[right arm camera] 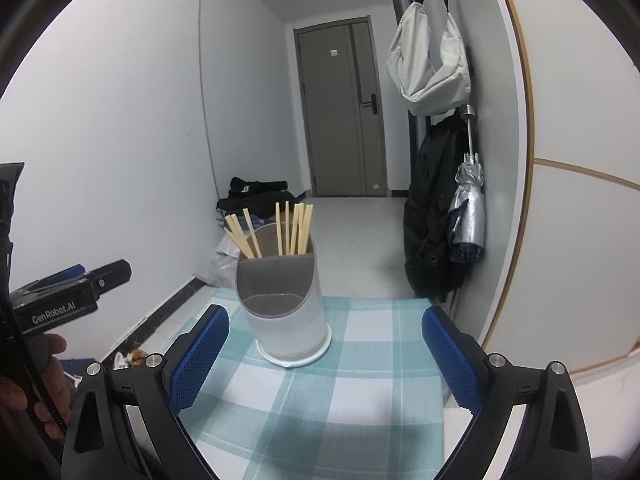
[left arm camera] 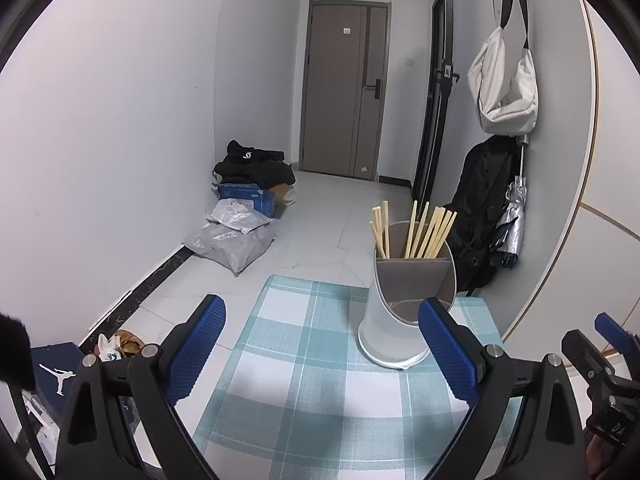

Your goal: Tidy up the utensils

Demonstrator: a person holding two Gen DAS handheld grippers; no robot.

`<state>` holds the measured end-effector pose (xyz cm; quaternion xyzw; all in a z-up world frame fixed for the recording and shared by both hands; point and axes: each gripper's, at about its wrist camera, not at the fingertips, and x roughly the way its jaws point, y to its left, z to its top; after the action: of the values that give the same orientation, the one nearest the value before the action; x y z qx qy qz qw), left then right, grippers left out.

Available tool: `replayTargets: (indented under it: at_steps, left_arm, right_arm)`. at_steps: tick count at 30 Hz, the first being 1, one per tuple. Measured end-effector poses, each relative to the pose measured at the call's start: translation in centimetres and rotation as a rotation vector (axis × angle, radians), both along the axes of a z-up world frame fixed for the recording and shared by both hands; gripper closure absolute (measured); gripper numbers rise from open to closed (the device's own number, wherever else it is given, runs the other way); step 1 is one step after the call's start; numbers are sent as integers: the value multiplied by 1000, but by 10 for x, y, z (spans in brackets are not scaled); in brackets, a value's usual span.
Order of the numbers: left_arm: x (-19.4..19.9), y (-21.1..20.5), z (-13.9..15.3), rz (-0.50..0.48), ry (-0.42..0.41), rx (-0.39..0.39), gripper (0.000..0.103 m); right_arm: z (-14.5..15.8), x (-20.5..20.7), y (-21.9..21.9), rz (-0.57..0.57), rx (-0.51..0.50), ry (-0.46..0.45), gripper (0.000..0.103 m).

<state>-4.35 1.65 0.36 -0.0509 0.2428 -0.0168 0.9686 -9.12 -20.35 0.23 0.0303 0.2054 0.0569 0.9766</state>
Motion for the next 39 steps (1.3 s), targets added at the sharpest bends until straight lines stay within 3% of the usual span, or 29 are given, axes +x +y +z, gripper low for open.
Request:
replayTargets:
  at_steps: [25, 39]
  left_arm:
    - [-2, 2, 0, 1, 9, -22, 8]
    - [-2, 0, 0, -5, 3, 3, 8]
  right_arm:
    - [2, -6, 1, -17, -28, -20, 5]
    - [5, -9, -1, -32, -28, -25, 5]
